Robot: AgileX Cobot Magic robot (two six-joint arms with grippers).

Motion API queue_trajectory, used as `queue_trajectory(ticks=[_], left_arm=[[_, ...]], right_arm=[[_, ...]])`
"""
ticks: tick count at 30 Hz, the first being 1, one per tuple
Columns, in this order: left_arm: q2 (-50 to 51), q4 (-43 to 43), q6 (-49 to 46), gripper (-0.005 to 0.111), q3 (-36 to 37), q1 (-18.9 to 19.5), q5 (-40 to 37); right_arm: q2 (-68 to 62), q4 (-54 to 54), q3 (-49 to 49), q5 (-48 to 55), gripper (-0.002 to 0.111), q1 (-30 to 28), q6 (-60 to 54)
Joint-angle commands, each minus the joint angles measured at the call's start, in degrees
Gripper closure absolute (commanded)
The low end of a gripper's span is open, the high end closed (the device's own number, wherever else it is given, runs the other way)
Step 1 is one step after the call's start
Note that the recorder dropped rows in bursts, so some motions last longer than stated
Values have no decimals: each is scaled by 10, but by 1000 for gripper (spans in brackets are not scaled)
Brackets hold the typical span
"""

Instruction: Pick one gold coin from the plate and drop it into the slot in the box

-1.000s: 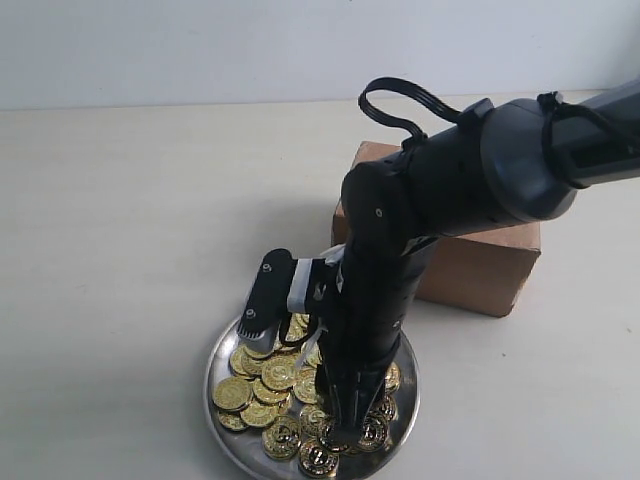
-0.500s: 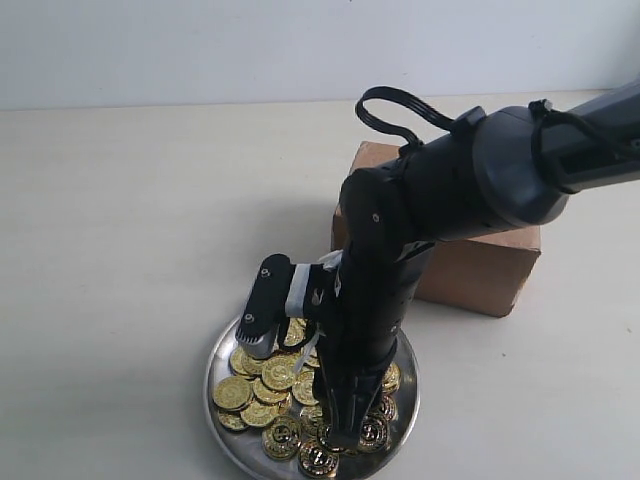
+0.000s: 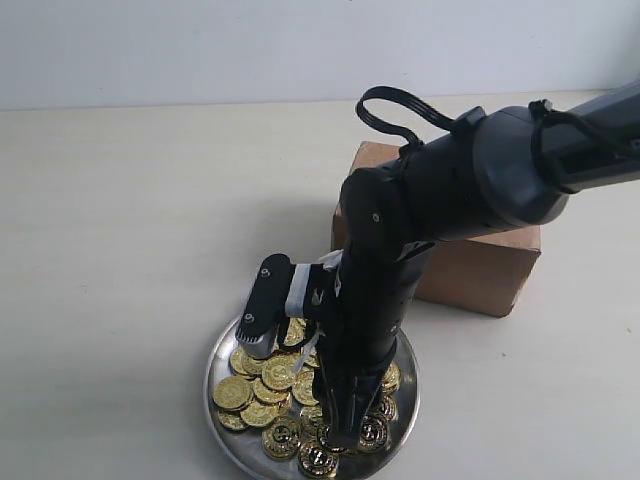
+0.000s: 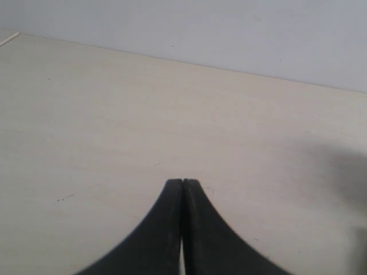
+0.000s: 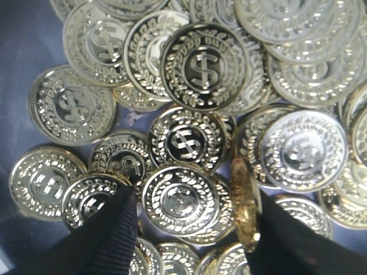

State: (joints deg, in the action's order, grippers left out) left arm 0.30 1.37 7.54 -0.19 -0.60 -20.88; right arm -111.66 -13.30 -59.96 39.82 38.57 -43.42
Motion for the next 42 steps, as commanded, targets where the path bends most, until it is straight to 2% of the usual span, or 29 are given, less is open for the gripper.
queue_trajectory(ticks=[1, 18, 42], left_arm=[[-3, 3, 1, 107, 2, -3, 5], [-3, 3, 1, 107, 2, -3, 5], [-3, 3, 1, 107, 2, -3, 5]], right_arm=[[3, 3, 1, -6, 57, 1, -6], [34, 1, 1, -6, 57, 1, -6], [3, 35, 1, -12, 57, 1, -5]])
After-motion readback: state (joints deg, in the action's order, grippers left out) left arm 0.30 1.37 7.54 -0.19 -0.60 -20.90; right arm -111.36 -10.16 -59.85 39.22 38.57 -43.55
